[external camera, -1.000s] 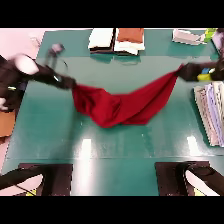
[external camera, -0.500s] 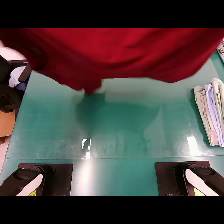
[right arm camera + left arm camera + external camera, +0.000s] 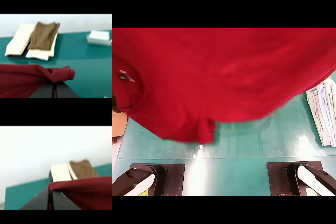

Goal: Fold the shirts.

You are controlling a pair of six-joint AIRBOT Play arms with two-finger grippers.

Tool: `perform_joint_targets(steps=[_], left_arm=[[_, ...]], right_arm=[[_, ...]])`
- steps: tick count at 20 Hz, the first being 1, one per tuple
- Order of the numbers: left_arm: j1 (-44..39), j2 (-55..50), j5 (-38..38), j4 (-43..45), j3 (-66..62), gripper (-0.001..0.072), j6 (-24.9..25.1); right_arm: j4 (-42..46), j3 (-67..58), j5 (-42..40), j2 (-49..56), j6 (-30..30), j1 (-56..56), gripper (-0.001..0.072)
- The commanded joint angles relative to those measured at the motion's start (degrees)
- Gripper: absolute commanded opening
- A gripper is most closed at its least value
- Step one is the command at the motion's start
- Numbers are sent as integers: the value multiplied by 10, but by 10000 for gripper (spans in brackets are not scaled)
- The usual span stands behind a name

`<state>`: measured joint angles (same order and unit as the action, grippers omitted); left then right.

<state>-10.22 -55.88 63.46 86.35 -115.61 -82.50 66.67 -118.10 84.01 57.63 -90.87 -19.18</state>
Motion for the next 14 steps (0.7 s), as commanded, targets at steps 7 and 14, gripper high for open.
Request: perform_joint_targets(steps=[7,14], left_arm=[[0,-348,48,10,92,25,0],[16,-426,103,17,87,456,-31]], right_arm=[[171,241,-51,202,-38,179,14],[146,201,-97,337,-46,215,184]])
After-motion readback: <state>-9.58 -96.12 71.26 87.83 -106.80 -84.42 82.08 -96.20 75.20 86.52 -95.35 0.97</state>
